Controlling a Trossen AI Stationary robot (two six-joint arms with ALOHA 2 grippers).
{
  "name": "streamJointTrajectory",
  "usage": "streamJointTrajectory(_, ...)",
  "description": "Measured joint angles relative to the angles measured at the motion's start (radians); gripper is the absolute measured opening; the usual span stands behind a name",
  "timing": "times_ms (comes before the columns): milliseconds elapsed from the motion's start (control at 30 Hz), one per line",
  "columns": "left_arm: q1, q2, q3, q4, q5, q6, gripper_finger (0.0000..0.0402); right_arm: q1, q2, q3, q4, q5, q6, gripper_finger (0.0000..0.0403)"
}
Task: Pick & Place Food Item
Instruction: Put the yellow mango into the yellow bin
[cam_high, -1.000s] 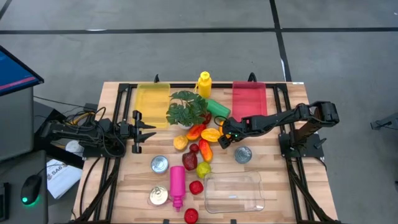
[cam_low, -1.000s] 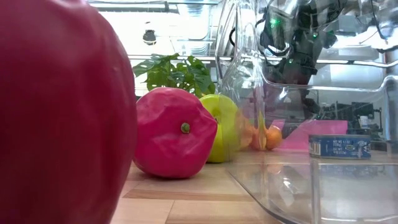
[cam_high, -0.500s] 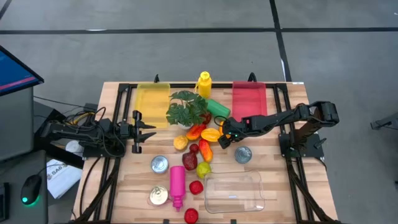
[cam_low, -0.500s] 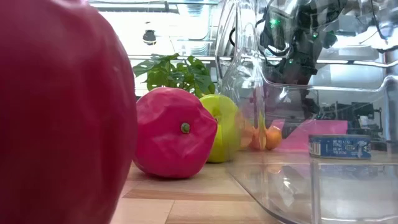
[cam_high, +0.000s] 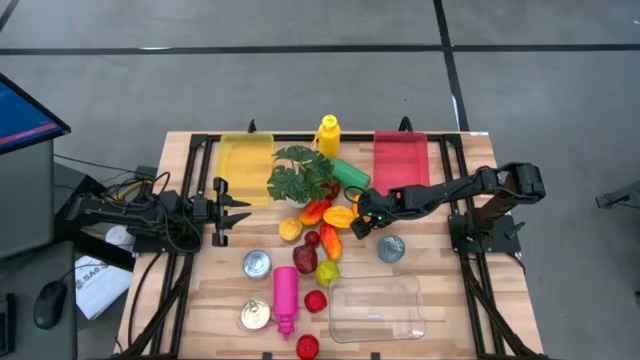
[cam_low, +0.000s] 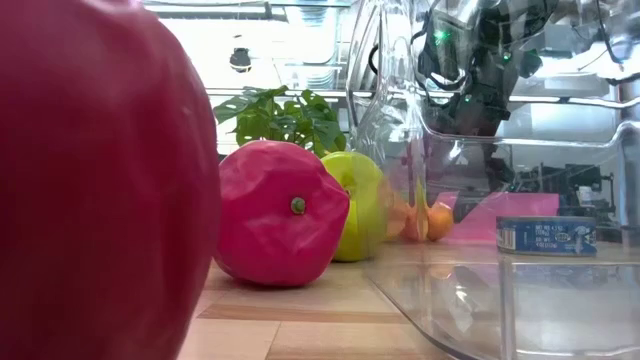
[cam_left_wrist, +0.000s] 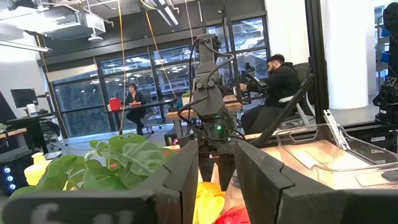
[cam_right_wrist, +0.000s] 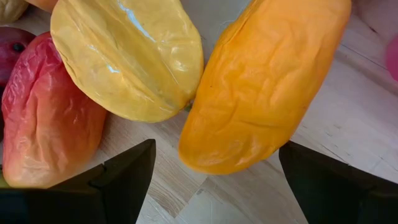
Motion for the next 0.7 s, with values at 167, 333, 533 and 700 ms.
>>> streamJointTrajectory(167,0.0,0.0,0.0,0.0,0.0,0.0,0.0095,0.0,0.0,0.0,0.0,0.0,0.0,0.0335)
streamJointTrajectory(333,0.0,0.0,0.0,0.0,0.0,0.0,0.0095,0.0,0.0,0.0,0.0,0.0,0.0,0.0335)
streamJointTrajectory(533,0.0,0.0,0.0,0.0,0.0,0.0,0.0095,0.0,0.0,0.0,-0.004,-0.024,0.0,0.0335)
streamJointTrajectory(700,0.0,0.0,0.0,0.0,0.0,0.0,0.0095,0.0,0.0,0.0,-0.003,-0.029,0.0,0.0335)
